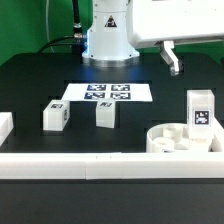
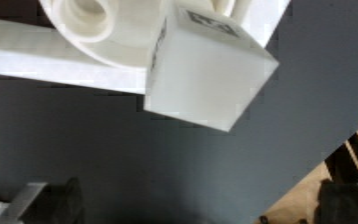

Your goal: Assemble stool

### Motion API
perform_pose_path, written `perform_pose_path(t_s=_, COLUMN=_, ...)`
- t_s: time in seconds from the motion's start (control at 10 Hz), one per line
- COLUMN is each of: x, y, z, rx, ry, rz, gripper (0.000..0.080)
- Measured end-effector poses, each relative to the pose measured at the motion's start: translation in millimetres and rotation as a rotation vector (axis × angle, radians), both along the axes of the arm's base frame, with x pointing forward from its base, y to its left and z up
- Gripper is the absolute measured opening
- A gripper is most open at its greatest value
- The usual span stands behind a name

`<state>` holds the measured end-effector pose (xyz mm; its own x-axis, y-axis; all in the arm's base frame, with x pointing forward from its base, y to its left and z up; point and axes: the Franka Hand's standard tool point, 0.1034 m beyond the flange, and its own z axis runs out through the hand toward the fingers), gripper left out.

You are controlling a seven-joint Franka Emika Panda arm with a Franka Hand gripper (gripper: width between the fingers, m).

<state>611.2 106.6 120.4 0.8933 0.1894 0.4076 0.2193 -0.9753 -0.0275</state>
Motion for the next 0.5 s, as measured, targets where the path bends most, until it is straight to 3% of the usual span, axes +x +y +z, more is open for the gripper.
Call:
perform_pose_path(t_s=0.2, x=17.2, y=0.4, z=-6.3, rx=-0.006, ry=0.128, rz=0.013, gripper=0.0649)
perform_pose_path(t_s=0.5, x=9.8, y=6.5, z=-5.6, rx=-0.011, ry=0.287, rz=0.032, gripper=0.0649)
